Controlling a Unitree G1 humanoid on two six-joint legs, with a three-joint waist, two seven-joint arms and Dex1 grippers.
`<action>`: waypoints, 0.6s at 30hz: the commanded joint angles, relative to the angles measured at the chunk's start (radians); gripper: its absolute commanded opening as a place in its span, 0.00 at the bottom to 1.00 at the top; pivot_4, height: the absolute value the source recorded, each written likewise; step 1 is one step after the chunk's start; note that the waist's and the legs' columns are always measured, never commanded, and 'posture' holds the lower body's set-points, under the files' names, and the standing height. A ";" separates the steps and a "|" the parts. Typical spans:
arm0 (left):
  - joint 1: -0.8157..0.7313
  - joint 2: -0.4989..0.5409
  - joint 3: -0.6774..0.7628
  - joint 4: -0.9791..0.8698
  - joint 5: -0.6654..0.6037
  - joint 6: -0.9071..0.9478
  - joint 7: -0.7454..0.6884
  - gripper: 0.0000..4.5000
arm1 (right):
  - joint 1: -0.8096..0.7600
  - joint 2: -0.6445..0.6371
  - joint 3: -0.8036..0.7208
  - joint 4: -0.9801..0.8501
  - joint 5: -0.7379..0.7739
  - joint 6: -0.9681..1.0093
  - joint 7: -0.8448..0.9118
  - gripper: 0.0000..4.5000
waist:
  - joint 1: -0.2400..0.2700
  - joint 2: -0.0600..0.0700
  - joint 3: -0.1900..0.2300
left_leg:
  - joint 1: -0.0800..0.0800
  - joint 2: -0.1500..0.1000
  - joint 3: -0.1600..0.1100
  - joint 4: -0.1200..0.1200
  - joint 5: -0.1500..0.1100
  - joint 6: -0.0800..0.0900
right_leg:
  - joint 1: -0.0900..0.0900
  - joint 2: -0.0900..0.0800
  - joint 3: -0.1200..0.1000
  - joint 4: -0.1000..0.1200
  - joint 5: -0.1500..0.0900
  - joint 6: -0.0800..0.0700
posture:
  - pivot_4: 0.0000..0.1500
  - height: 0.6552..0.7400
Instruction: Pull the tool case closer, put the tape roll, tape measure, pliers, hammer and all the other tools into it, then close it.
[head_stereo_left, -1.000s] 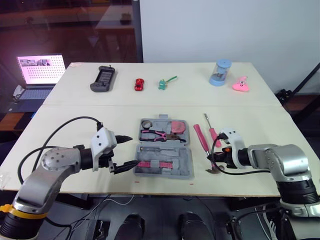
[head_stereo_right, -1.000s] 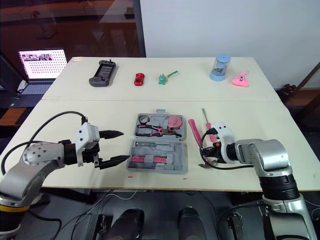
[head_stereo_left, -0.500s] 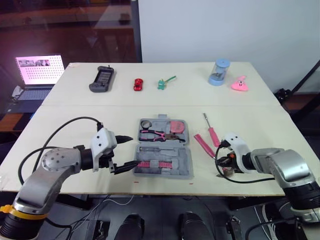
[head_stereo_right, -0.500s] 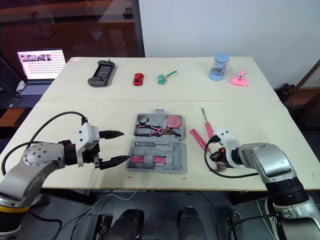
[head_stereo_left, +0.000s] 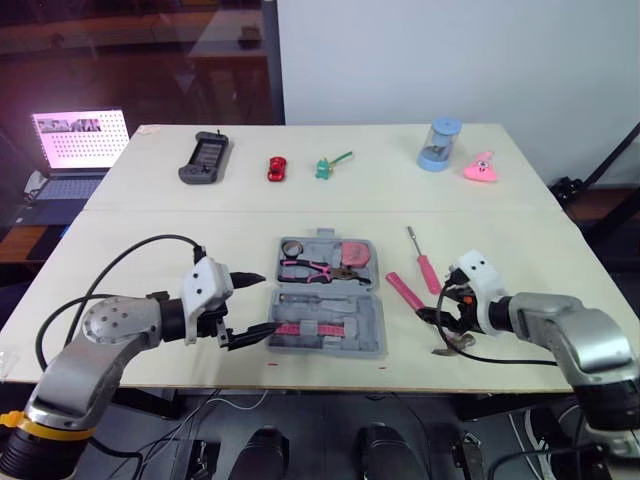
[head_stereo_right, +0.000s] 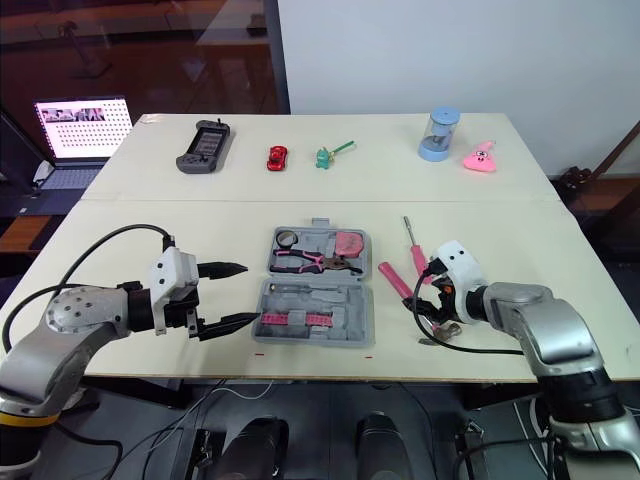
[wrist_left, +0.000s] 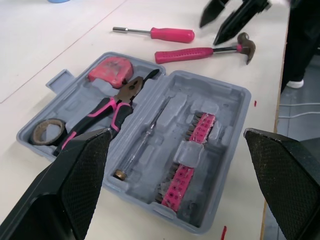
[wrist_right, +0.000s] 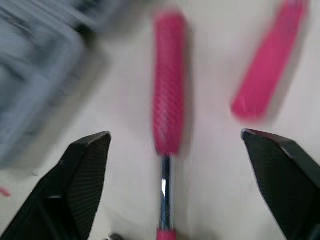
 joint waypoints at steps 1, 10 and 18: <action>-0.022 -0.009 0.024 -0.004 -0.006 -0.031 0.002 1.00 | 0.020 0.017 -0.102 -0.006 0.044 -0.145 0.058 0.99 | -0.001 0.000 0.000 | 0.000 0.000 0.000 0.000 0.000 0.000 | 0.000 0.000 0.000 0.000 0.000 0.000 | 1.00 0.41; -0.071 -0.019 0.016 0.018 -0.002 -0.031 0.000 1.00 | 0.161 0.070 -0.035 0.085 -0.096 -0.350 -0.006 0.99 | -0.004 0.000 0.000 | 0.000 0.000 0.000 0.000 0.000 0.000 | 0.000 0.000 0.000 0.000 0.000 0.000 | 1.00 0.41; -0.074 -0.014 0.013 0.020 -0.002 -0.034 -0.006 1.00 | 0.183 0.103 -0.025 0.116 -0.096 -0.314 -0.034 0.94 | -0.001 0.000 0.000 | 0.001 0.000 0.000 0.000 0.000 0.000 | 0.000 0.000 0.000 0.000 0.000 0.000 | 1.00 0.41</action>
